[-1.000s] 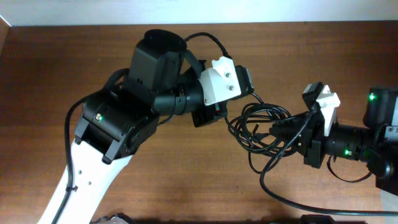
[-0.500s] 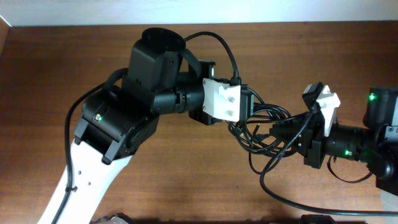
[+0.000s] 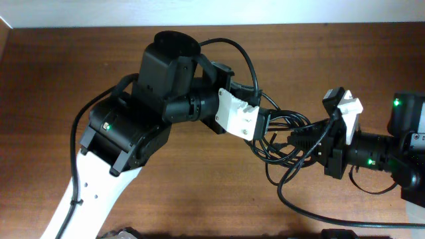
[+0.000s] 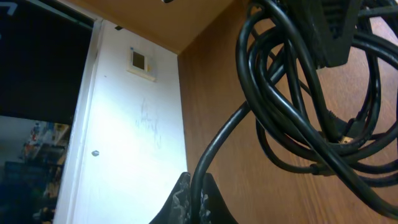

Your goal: Untangle cables

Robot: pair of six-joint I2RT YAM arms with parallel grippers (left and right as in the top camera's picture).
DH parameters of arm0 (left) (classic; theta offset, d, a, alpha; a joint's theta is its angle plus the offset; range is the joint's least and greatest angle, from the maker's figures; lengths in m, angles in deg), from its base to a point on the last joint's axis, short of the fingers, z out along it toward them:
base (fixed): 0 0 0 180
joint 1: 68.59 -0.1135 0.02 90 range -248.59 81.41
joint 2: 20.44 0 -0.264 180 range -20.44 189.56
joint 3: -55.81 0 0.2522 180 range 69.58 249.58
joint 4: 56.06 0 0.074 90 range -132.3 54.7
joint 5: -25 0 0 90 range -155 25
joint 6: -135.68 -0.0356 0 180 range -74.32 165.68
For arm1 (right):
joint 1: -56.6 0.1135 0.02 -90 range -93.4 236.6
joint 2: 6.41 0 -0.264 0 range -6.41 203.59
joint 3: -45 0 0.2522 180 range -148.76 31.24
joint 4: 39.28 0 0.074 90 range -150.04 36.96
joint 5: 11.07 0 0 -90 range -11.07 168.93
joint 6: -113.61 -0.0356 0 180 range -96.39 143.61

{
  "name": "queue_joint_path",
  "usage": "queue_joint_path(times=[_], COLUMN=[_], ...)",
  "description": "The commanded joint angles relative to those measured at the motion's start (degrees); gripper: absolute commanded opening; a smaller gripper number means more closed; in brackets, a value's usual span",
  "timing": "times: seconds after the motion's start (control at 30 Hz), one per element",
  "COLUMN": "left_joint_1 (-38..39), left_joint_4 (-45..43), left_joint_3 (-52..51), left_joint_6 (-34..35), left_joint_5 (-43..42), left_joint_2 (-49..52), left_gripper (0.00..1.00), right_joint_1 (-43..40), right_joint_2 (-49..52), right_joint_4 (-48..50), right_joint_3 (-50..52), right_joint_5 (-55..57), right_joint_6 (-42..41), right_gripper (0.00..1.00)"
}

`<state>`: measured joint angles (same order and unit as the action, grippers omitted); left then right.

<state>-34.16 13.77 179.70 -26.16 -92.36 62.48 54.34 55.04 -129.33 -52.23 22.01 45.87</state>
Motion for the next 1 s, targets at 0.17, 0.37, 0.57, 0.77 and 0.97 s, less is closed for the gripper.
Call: queue_joint_path(times=[0.17, 0.37, 0.57, 0.77, 0.97], left_joint_1=[-3.5, -3.5, -3.5, -3.5, -2.1], left_joint_4=[13.9, 21.0, 20.9, 20.7, 19.3], left_joint_3=[2.5, 2.5, 2.5, 2.5, 2.5], left_joint_6=[-0.9, 7.4, 22.9, 47.1, 59.8], left_joint_5=[11.7, 1.5, -8.1, -8.0, -11.6], left_joint_2=[-3.2, -3.2, -3.2, -2.0, 2.0], left_gripper=[0.99, 0.99, 0.99, 0.99, 0.98], right_joint_1=[-0.4, -0.4, -0.4, -0.4, -0.4], right_joint_2=[-0.6, -0.6, -0.6, -0.6, -0.7], right_joint_4=[-3.0, -3.0, -3.0, -0.6, 5.7], right_joint_3=[0.6, 0.6, 0.6, 0.5, 0.5], right_joint_5=[4.9, 3.5, -1.4, -4.4, -6.5], right_joint_6=[-0.2, -0.3, -4.3, -9.3, -12.3], right_gripper=[0.04, 0.04, 0.04, 0.04, 0.04])
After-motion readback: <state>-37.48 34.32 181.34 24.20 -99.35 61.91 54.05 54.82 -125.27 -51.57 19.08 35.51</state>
